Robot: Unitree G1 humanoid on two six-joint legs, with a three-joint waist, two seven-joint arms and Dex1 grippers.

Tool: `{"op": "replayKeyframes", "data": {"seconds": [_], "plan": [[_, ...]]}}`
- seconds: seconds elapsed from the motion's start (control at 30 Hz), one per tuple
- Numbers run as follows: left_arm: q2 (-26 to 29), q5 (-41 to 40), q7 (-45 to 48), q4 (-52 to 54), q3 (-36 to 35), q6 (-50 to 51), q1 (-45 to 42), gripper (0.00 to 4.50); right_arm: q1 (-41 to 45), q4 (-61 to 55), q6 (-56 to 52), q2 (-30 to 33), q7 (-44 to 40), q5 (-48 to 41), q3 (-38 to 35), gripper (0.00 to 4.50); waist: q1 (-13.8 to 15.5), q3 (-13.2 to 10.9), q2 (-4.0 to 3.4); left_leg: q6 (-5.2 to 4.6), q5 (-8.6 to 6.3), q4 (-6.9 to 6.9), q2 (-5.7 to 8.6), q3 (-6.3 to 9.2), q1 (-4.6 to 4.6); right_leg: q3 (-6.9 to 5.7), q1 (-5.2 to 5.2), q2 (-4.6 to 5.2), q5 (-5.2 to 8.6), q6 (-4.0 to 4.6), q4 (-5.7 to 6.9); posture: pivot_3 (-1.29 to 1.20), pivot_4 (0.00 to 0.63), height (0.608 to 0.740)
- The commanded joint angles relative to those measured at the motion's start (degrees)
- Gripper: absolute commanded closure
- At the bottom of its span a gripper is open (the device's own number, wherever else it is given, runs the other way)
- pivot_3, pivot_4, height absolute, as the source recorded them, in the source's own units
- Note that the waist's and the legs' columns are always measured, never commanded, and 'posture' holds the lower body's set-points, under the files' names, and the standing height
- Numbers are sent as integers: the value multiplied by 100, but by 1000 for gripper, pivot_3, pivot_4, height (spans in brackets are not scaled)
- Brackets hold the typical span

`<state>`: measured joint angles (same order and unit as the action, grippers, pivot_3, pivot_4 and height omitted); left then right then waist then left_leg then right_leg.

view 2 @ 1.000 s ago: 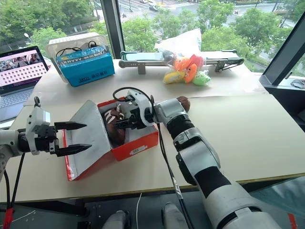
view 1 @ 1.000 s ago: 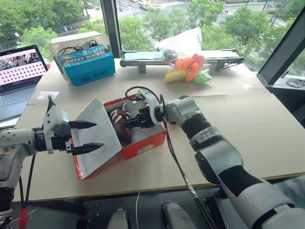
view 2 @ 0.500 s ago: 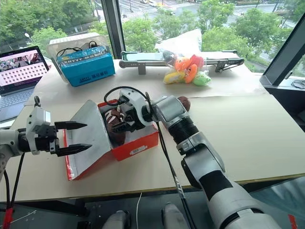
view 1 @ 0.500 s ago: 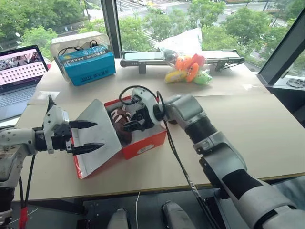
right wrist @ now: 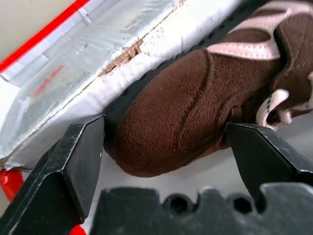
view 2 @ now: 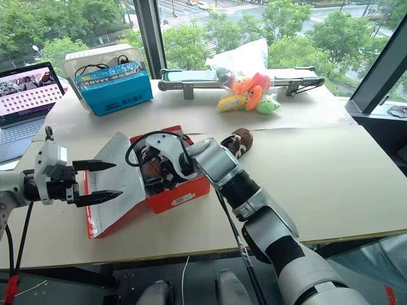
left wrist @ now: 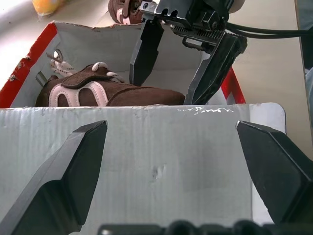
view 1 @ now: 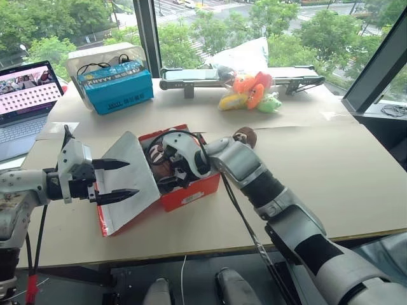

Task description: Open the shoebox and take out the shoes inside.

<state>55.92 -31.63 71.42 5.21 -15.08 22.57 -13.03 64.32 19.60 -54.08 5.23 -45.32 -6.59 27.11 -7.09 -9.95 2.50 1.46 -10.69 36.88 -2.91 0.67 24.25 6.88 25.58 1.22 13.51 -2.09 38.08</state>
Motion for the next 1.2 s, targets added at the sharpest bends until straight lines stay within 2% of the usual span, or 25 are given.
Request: {"op": "replayKeyframes", "data": {"seconds": [0.03,0.43,0.57,0.77,0.87,1.2], "plan": [[89,-57,-3,82,-178,-18,-69,0,13,25,215,92,313,320,-10,35,1,0,0,1,0,1,0,0,-1,0,-2,0,0,-1,0,0,150,740],[104,-39,35,26,-161,-45,-106,0,-134,-18,112,38,526,385,-109,35,4,0,0,2,1,1,0,1,-7,0,-10,0,0,-3,-2,0,150,740],[104,-37,44,15,-161,-52,-109,0,-212,-32,37,-18,528,353,-141,1077,6,1,1,2,1,1,0,2,-6,0,-10,0,0,-2,-4,0,150,740],[99,-30,50,1,-157,-67,-113,0,-239,-39,19,-29,523,358,-169,3164,1,1,1,2,1,0,0,2,-6,0,-12,0,1,-2,-5,0,150,740],[97,-25,49,-9,-157,-72,-117,0,-228,-25,30,-18,515,359,-184,3856,2,1,1,2,1,0,0,2,-6,0,-12,0,1,-4,-5,0,150,740],[83,-24,71,-8,-148,-85,-99,0,104,-380,-273,30,606,269,-509,4016,7,0,1,2,1,0,0,2,-5,0,-10,0,2,-4,-6,0,150,740]]}}
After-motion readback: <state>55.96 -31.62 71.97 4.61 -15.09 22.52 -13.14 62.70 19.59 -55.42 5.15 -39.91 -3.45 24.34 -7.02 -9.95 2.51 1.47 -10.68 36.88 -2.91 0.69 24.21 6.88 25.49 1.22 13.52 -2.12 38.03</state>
